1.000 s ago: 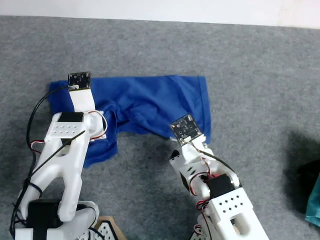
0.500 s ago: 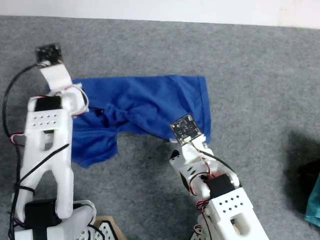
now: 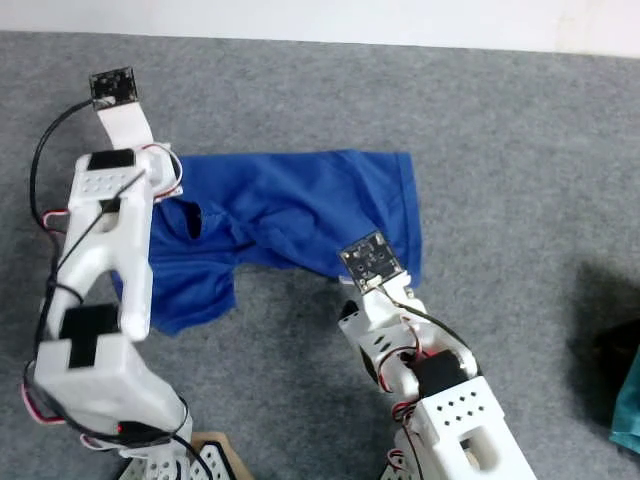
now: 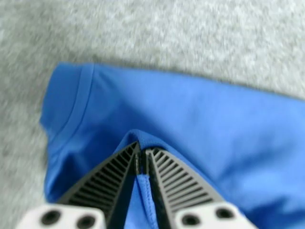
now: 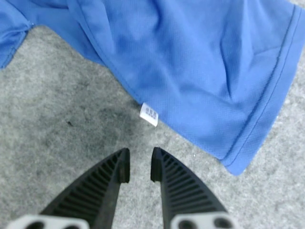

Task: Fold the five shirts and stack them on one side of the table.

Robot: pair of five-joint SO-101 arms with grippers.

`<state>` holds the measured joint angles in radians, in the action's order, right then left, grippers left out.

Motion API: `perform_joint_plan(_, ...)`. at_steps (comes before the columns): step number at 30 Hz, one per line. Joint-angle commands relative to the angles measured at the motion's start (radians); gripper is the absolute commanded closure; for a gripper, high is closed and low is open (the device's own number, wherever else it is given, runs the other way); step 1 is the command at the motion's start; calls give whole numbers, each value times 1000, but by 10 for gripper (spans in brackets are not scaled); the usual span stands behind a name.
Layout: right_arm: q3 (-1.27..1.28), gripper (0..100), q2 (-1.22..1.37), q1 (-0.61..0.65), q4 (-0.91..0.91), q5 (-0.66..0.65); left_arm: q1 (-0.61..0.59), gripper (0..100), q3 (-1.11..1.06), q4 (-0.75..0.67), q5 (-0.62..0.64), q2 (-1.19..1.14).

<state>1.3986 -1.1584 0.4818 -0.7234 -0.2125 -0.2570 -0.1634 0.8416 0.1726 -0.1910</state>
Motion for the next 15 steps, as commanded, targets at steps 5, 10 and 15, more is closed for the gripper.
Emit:
perform_joint_plan(5,-8,907,-7,-8,21,-6,-44,838,208,-107,-5,-136)
perform_joint_plan(10,-7,907,-7,-8,21,-6,-53,627,237,-107,-8,-160)
perform_joint_plan(15,-7,907,-7,-8,21,-6,-62,534,237,-103,-8,-148)
